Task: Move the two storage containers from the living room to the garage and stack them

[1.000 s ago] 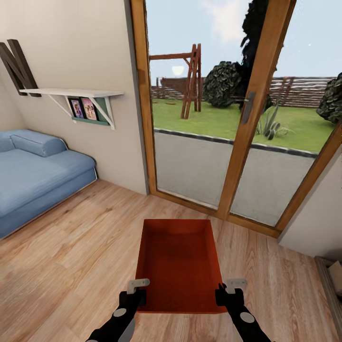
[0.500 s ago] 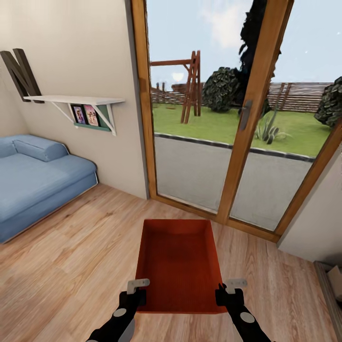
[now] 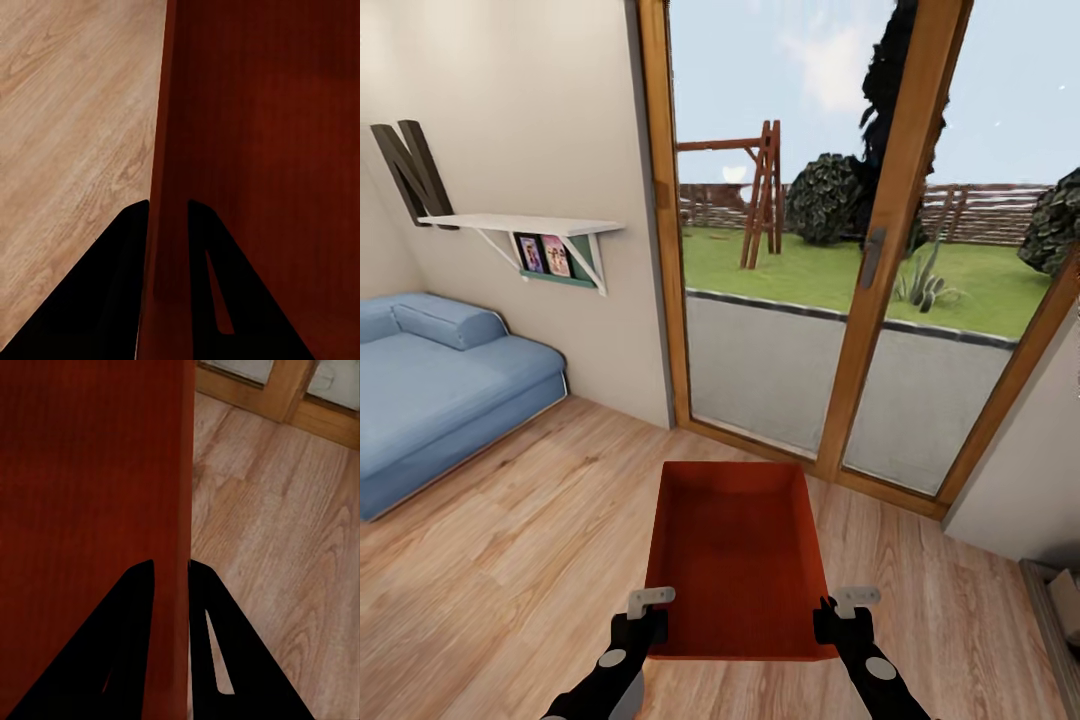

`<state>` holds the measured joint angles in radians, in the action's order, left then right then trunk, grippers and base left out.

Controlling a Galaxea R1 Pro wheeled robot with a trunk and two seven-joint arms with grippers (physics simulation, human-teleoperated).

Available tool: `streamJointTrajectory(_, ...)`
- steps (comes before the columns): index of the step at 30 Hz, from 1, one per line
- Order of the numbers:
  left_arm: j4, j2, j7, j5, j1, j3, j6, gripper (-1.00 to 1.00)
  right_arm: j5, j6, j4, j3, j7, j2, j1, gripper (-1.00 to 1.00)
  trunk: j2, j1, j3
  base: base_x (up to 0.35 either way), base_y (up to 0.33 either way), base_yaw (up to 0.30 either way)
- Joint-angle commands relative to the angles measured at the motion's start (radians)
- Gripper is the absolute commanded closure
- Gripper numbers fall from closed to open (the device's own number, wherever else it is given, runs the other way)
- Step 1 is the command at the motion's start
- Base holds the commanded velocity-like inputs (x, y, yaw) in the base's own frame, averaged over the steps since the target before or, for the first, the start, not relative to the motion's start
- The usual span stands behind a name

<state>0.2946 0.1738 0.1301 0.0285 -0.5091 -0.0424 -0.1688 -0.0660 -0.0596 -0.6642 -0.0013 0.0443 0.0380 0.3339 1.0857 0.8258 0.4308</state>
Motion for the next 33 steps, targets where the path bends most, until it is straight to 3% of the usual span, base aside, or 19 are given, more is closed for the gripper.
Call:
streamJointTrajectory(1,-0.002,0.001,0.006,0.004,-0.001,-0.005,-0.003,1.0,-0.006,-0.002,0.0,0.006,-0.003,0.0,0.001,1.0,-0.007,-0.004,-0.004,0.0,0.0,0.0)
streamJointTrajectory(33,-0.002,0.001,0.006,0.004,-0.001,-0.005,-0.003,1.0,-0.005,0.0,0.0,0.007,-0.003,0.0,0.001,1.0,-0.231,-0.127,-0.155,0.0,0.0,0.0)
